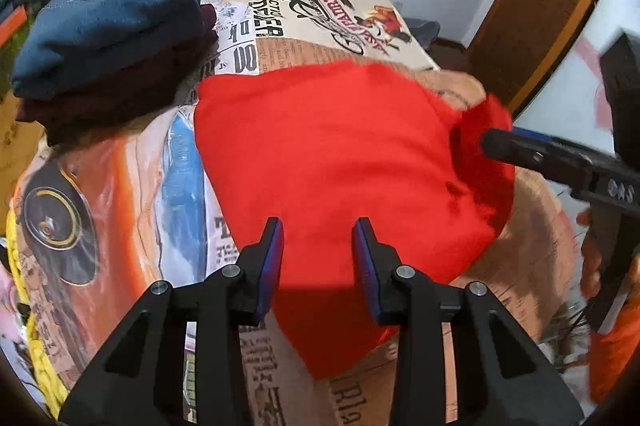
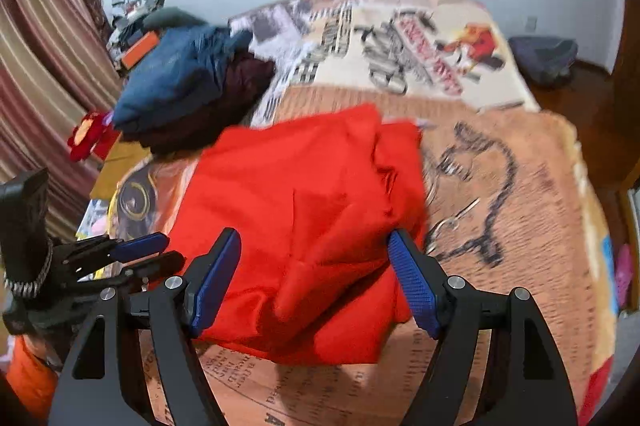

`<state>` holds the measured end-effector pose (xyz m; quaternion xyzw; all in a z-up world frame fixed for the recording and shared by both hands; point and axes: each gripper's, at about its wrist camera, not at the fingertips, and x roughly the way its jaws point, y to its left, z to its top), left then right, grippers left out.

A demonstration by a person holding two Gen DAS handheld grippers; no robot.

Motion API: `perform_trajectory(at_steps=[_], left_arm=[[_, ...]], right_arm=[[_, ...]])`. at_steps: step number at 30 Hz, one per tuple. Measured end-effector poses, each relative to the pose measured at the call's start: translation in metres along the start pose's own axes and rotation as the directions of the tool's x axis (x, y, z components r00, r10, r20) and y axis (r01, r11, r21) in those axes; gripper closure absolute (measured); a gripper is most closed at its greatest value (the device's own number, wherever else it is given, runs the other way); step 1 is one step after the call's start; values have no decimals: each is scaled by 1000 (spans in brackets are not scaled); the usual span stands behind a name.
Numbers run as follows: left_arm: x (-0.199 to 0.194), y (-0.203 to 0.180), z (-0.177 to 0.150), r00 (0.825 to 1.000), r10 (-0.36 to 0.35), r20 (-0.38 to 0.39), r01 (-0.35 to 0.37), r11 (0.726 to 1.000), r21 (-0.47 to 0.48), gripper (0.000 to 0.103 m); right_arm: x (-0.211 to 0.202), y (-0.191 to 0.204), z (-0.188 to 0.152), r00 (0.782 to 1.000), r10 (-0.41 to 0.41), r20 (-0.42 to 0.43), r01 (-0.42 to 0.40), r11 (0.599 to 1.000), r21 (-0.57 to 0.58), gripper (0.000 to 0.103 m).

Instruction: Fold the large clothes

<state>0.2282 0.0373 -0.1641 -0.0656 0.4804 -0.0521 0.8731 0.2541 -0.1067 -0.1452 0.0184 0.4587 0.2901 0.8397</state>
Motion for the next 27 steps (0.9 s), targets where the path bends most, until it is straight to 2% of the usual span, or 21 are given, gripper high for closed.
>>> perform_trajectory(at_steps=[4,7,13,19,24,27], left_arm=[[-4,-11,-11,999,37,13,-38,998,43,67],[-7,-7,-18,1000,19,17,-20,1000,24,67],[-10,0,-30,1000,-12,16,13,1000,-17,61],[-19,4,-36,999,-36,-4,36,999,-29,60],[-38,14,-29,999,28,46,-27,999,-20,60],[-45,27,-16,995,62,76,-59,997,-44,60]], right_arm=[[14,-16,-6,995,-81,-65,82,997,6,30],[7,-36,-16,990,-123,-75,124,992,19,30],[-13,-49,-40,988,-139,-61,140,990,16,27],[-21,-47,-39,985,-154,-76,154,988,-1,27],[-39,-26,-24,984,-176,-11,175,982,-74,27],[-46,-13,-11,990,-134,39,138,985,-102,27]])
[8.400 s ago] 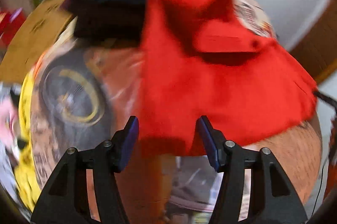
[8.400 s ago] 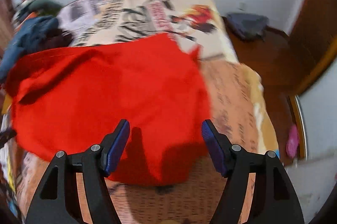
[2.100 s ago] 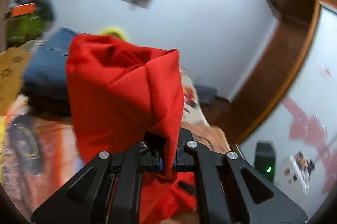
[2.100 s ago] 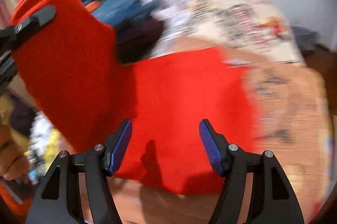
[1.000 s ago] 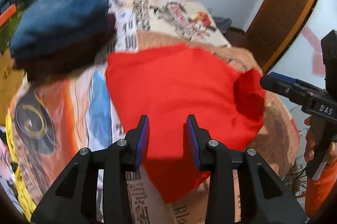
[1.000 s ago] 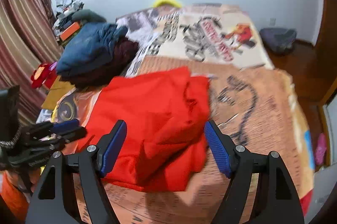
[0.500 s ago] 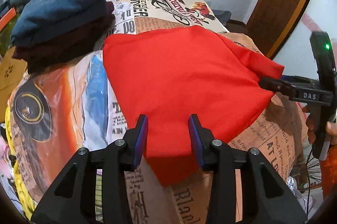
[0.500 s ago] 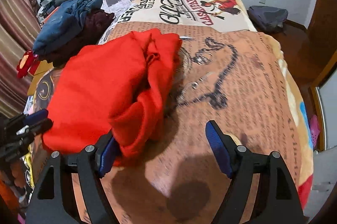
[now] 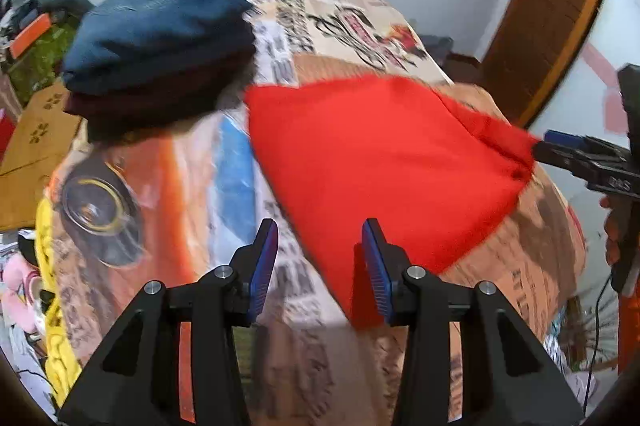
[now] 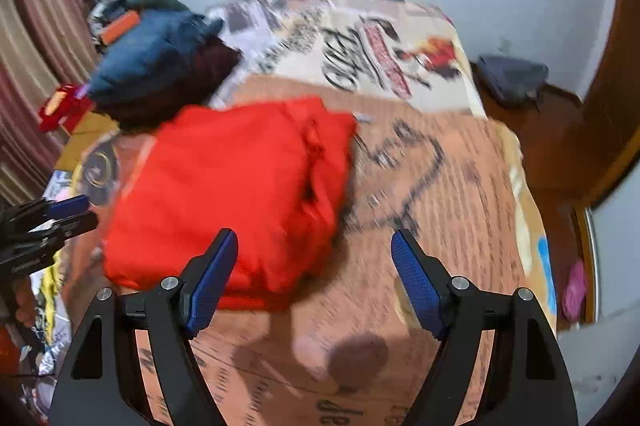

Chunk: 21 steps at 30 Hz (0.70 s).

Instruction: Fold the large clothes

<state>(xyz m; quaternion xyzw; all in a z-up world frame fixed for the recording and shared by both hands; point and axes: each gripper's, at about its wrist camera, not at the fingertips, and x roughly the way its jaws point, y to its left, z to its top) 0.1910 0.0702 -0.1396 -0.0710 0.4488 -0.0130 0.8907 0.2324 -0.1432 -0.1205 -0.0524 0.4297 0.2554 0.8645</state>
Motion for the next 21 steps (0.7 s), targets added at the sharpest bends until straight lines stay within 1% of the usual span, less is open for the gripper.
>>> perform_trajectory(at_steps=[2,4,5,6,8,11,12,13,15,18,19,21], left_arm=[[-1,8,11,1000,28,14,-27,1000,-15,60],[0,15,23,999,48,25,-47,998,-35,60],[1,17,27,998,50,25,-49,998,-42,58],[4,19,32,998,51,22,-50,998,-50,54],[11,23,39,999,40,9,-39,997,-70,50],[32,28,44,998,-42,-45,36,992,-120,50],[40,30,43,994,-86,-68,75,987,-145,50],[49,32,42,986,-137,-94,120,978,-173,50],[64,34,39,973,-196,-125,167,963,-211,50],[78,32,32,966,-211,-148,176,960,-220,50],[81,32,30,964,-220,-149,185,957,-222,49],[85,34,29,961,-236,-144,198,951,-238,38]], right_arm=[[1,5,9,999,29,18,-28,1000,-6,27],[10,10,20,998,69,16,-69,998,-11,27],[16,11,24,996,90,6,-90,996,-15,27],[22,12,27,995,103,-3,-103,995,-19,27],[40,12,34,993,106,-41,-107,994,-17,27],[66,3,40,984,135,-120,-135,991,11,27],[74,-3,40,978,148,-145,-146,989,30,27],[84,-10,41,970,166,-179,-159,986,51,27],[95,-20,39,956,187,-227,-173,982,78,27],[107,-31,34,939,207,-275,-183,977,109,27],[112,-35,31,930,223,-293,-194,973,125,27],[122,-41,27,907,270,-323,-227,960,164,27]])
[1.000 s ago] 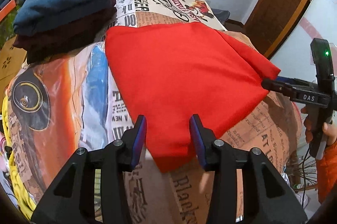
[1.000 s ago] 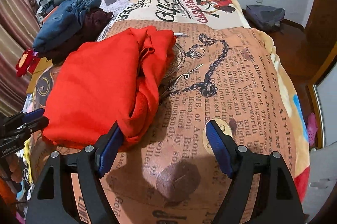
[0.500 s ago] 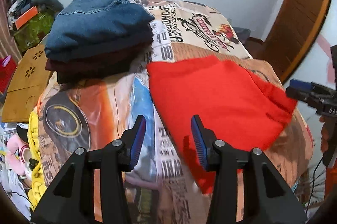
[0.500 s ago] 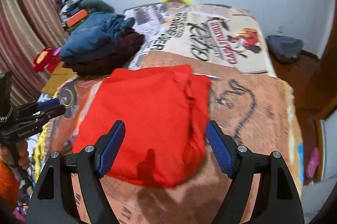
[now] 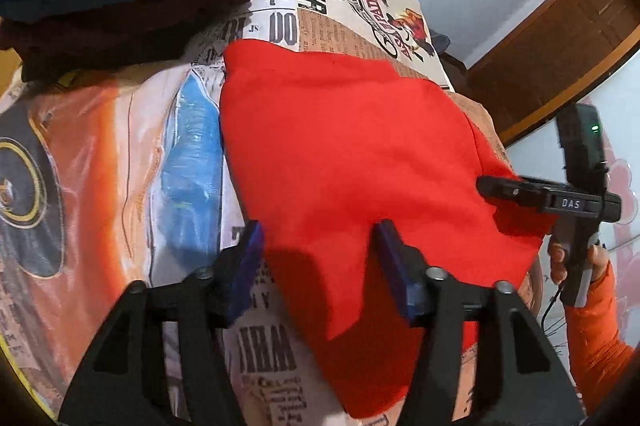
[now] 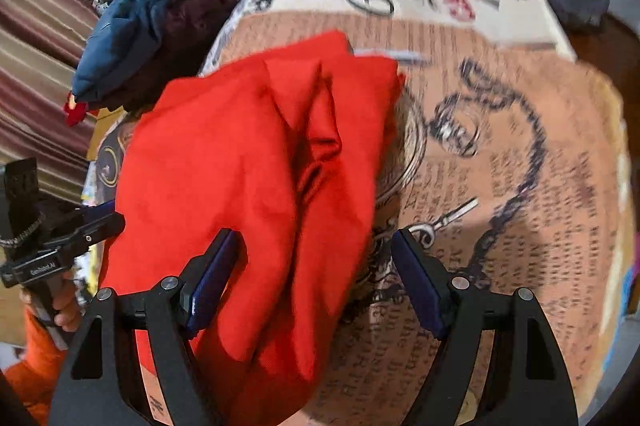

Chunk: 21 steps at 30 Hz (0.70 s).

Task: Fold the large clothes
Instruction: 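Grasp the folded red jacket with both grippers and lift it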

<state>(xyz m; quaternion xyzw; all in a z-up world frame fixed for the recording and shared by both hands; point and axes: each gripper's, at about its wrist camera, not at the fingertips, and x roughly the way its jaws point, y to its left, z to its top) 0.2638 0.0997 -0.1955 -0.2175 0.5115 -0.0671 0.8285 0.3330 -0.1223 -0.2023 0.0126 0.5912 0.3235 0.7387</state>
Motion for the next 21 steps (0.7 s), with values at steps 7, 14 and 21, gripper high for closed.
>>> perform_trajectory(at_steps=[7,14,21], left_arm=[[14,15,8,995,-96,-32,94,993,-75,37],[17,32,8,980,-197,-23,188,962,-198,35],[22,44,-11,955,-294,-46,267,915,-303,34]], right_arm=[[20,-9,11,992,121,-48,-118,991,61,27],[34,-13,16,977,198,-81,-190,977,94,27],[29,-18,3,963,263,-56,-253,958,138,58]])
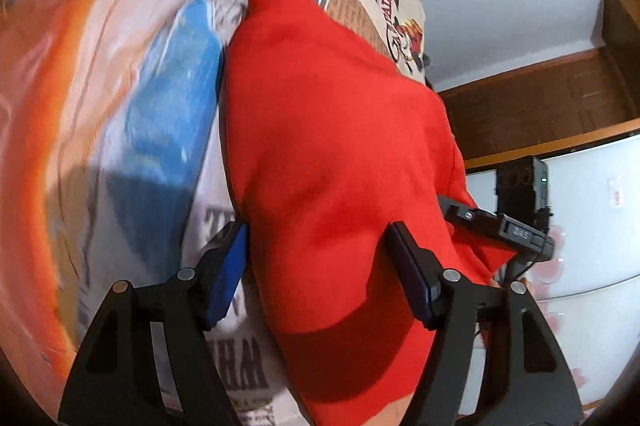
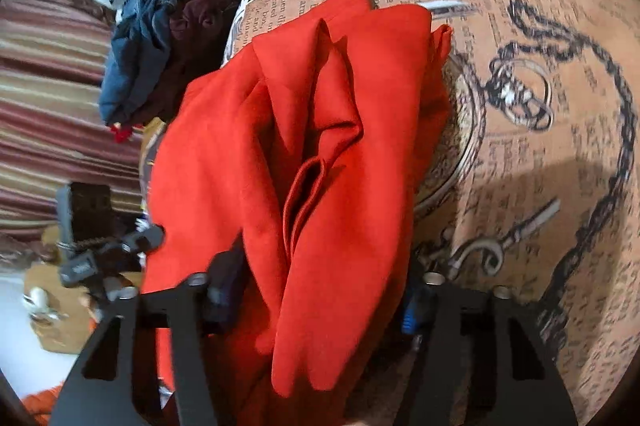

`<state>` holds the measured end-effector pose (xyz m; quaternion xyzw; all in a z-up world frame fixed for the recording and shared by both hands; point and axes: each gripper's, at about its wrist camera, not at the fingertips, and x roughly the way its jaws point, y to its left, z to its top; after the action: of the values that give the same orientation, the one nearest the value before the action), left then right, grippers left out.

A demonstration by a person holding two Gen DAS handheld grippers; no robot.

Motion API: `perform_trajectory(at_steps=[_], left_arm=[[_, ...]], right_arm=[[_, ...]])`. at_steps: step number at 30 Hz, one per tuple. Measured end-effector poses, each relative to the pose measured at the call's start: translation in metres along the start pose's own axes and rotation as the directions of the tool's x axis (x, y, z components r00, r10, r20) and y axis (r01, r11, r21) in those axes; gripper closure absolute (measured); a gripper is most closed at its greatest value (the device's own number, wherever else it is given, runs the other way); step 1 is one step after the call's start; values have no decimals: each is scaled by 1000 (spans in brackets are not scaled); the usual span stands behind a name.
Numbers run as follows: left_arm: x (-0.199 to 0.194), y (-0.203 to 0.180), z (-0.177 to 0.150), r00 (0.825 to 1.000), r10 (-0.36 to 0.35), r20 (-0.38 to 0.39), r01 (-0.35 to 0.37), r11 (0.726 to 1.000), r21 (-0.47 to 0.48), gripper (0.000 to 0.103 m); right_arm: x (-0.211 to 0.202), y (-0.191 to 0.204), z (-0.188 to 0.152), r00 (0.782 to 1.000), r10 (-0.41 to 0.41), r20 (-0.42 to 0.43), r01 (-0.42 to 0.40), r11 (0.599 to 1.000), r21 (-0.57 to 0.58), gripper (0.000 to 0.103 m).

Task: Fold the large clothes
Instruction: 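Grasp the folded red jacket with both grippers and lift it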

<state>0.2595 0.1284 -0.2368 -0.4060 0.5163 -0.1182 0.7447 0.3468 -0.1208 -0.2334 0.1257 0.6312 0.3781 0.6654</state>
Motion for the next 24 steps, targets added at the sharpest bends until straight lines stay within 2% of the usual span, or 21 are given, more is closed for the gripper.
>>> perform_trajectory(at_steps=[2,3,4,7,9,13,19,24], left_arm=[[1,3,-4,999,-49,-23,48,998,-32,34],[2,4,-5,996,-82,-33,80,996,-48,35],[3,3,-6,996,-84,-31,83,996,-46,36],[-3,-12,-7,1000,-11,-2,11,999,30,51],[-12,-26,-7,1000,13,28,-16,996,87,63],[-37,-59,-8,993,63,101,-81,979,185,68],[-98,-96,9,976,28,214,-90,955,283,69],[-162,-131,33,940,-7,340,-126,922,367,69]], right_arm=[[-3,-1,-5,1000,24,10,-24,1000,19,70],[-5,1,-7,999,27,21,-27,999,19,71],[-8,5,-9,999,16,37,-17,1000,10,73],[-20,25,-15,996,-18,92,21,999,-31,76],[-27,35,-16,993,-18,118,25,998,-52,77],[-40,63,-21,987,-30,155,46,994,-100,77],[-66,103,-12,973,-2,231,41,986,-164,78],[-91,158,14,947,35,320,50,966,-254,78]])
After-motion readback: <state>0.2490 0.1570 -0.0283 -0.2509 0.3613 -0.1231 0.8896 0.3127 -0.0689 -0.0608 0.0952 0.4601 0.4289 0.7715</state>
